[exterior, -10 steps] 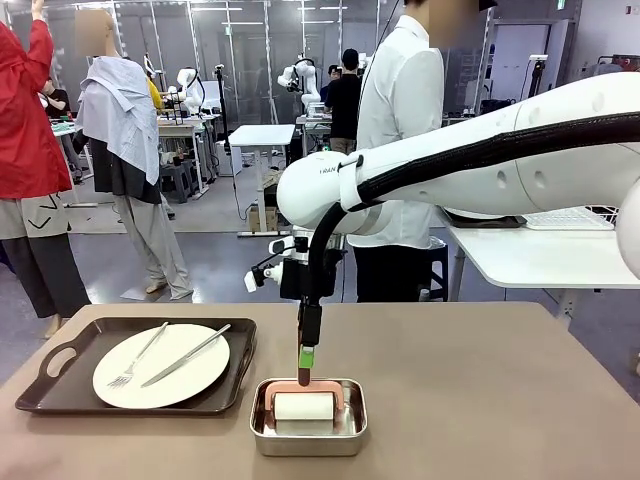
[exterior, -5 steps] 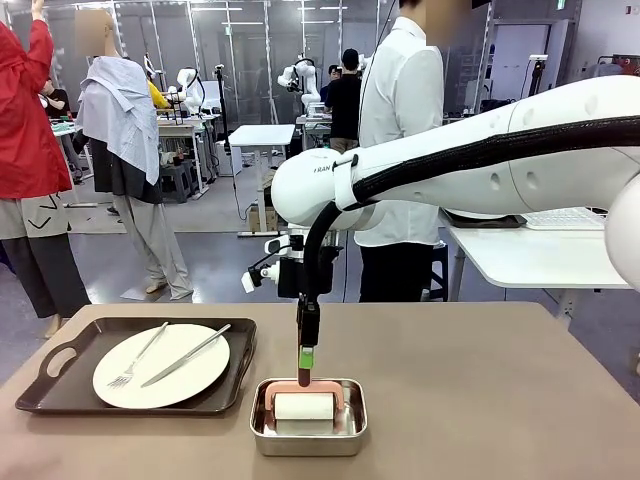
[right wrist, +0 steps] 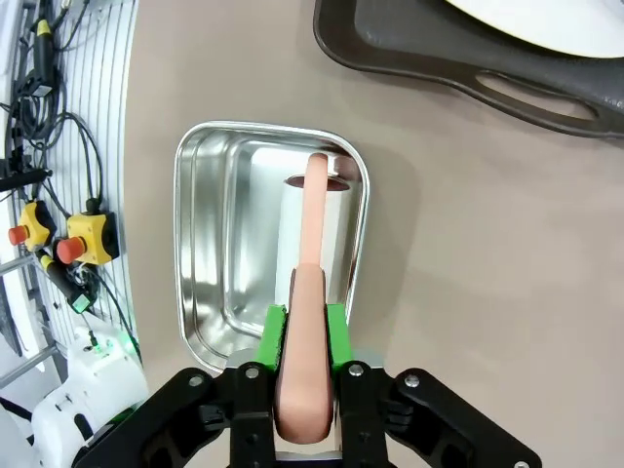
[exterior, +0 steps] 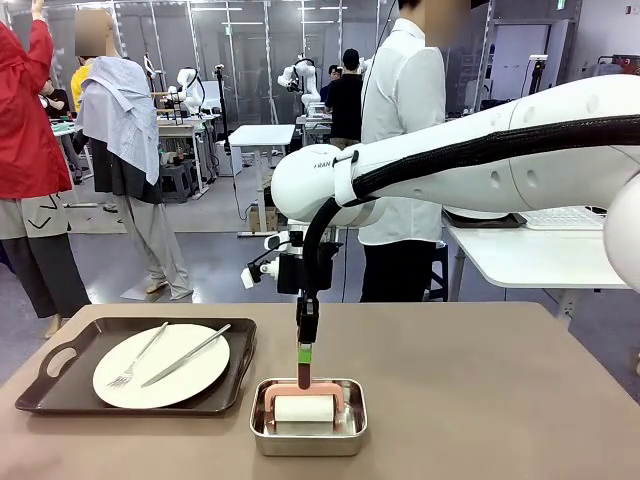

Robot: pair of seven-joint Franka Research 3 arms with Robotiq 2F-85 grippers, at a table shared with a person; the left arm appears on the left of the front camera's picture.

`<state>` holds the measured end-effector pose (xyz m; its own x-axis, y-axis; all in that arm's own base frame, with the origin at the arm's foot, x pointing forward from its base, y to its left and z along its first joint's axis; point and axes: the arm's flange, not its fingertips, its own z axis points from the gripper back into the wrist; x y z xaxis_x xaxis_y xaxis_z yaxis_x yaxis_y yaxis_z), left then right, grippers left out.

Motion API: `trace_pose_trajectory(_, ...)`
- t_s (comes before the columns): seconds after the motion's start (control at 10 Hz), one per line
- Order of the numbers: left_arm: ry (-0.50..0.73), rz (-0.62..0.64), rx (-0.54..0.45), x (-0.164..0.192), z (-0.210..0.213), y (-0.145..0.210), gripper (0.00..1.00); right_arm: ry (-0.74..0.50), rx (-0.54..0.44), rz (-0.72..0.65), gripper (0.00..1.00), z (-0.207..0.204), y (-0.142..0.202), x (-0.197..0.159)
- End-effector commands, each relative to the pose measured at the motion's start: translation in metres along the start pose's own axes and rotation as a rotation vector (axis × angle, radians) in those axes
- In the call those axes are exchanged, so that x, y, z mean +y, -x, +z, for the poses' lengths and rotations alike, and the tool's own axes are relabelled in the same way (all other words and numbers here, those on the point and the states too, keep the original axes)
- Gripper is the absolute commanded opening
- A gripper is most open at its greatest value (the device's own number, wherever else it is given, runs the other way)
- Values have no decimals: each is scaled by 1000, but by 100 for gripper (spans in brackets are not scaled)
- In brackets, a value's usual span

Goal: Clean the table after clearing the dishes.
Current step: When the left (or right) Handle tray is removed, use the left hand (or right hand) to clean the left (or right) side of the table with the Lint Roller.

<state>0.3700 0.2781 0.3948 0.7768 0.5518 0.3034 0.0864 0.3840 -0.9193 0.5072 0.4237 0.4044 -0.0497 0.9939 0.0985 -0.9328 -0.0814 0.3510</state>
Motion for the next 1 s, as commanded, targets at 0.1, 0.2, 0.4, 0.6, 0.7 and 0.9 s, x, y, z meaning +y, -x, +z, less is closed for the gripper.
trace_pose_trajectory(0.1,16,-1,-1,0,3,1,100,-1,26,-12,0,6,-12,10)
trace_pose_trajectory(0.2,16,-1,-1,0,3,1,100,14,42,-24,0,14,-9,14)
trace_pose_trajectory(0.4,16,-1,-1,0,3,1,100,117,8,-151,7,58,10,35)
trace_pose_trajectory(0.6,16,-1,-1,0,3,1,100,201,-124,-403,7,104,63,56)
trace_pose_trajectory(0.7,16,-1,-1,0,3,1,100,190,-245,-550,7,118,102,65)
trace_pose_trajectory(0.9,16,-1,-1,0,3,1,100,125,-537,-868,7,102,189,75)
